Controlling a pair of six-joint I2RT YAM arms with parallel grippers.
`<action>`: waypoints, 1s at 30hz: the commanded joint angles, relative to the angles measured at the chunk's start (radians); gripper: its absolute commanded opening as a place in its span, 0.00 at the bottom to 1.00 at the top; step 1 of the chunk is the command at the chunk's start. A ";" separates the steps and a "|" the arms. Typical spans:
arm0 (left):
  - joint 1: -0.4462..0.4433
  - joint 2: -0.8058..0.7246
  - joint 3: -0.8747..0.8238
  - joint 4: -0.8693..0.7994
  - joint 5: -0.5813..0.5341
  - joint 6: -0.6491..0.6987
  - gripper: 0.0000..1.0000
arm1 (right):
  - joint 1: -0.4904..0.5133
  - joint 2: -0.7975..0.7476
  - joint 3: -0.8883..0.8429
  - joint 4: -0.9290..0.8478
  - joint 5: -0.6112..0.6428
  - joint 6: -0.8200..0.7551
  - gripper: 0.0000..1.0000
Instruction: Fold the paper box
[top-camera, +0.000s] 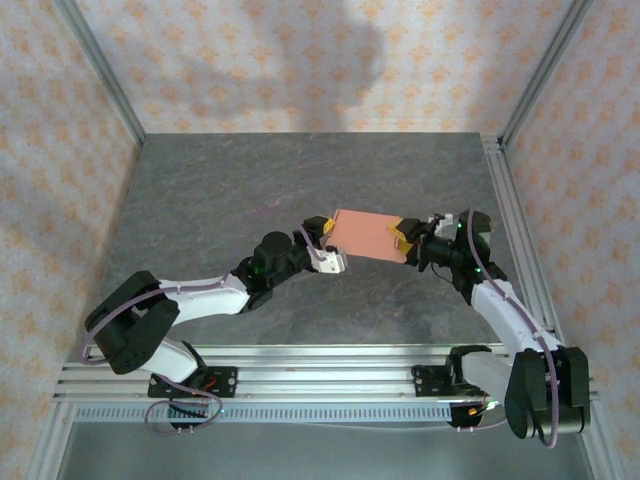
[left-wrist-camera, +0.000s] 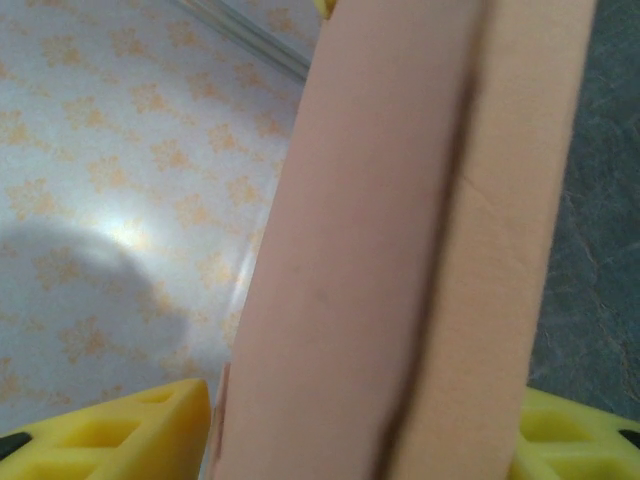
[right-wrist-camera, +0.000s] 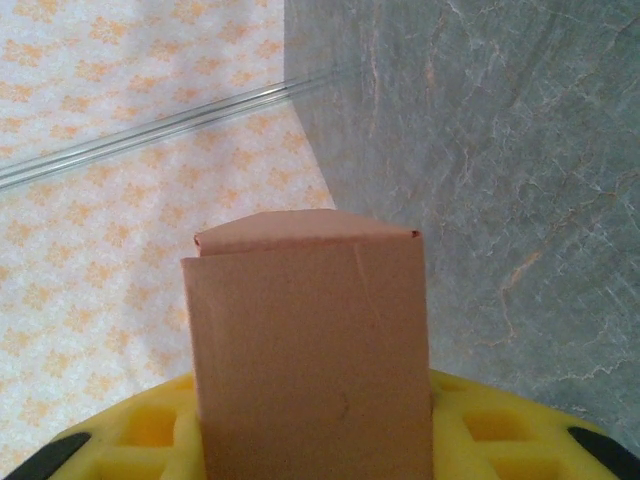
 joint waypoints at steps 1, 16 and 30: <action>-0.007 -0.007 0.037 -0.026 0.021 0.058 0.58 | 0.000 -0.017 -0.017 -0.041 -0.030 0.015 0.38; -0.013 -0.004 0.036 -0.059 0.003 0.077 0.41 | -0.002 0.015 0.049 -0.129 -0.023 -0.051 0.48; 0.058 0.000 0.100 -0.400 0.077 -0.137 0.38 | -0.014 -0.004 0.127 -0.299 0.164 -0.273 0.92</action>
